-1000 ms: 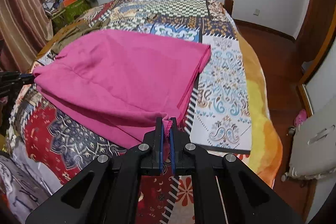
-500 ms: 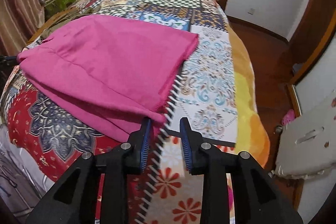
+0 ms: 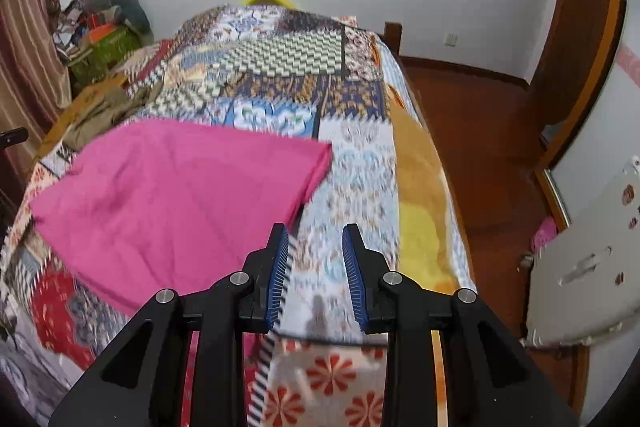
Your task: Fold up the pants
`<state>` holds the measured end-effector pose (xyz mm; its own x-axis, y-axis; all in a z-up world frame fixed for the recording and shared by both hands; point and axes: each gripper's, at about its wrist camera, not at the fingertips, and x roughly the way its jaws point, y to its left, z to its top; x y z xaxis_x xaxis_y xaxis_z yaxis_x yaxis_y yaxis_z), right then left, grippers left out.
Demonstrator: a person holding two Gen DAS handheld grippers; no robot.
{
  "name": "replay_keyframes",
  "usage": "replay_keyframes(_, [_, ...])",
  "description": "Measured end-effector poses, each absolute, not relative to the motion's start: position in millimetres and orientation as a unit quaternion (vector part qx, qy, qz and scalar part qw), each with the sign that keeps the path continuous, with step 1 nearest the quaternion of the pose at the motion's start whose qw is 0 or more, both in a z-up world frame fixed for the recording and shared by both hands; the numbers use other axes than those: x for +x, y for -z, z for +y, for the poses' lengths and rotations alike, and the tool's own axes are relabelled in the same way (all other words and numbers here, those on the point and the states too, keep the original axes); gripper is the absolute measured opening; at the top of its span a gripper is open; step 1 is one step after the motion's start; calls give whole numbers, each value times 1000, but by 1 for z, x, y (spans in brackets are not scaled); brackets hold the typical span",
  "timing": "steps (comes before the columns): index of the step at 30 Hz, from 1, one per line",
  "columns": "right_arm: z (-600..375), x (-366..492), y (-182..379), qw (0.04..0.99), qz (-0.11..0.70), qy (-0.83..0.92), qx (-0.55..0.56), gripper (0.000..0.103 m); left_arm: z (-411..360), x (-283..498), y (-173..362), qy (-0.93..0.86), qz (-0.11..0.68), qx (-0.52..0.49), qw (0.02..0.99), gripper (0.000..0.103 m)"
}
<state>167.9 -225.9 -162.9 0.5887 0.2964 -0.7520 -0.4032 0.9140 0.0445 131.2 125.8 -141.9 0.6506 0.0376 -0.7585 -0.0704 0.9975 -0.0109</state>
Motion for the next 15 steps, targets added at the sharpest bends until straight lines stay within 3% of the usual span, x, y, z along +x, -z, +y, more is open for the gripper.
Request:
replay_keyframes(4, [-213,191,167,888,407,-206,-60,25,125,155,154,-21,425,-27,904,27])
replay_keyframes(15, [-188,238,200,873,431,-219,-68,25,118,203,216,6,481,-45,876,27])
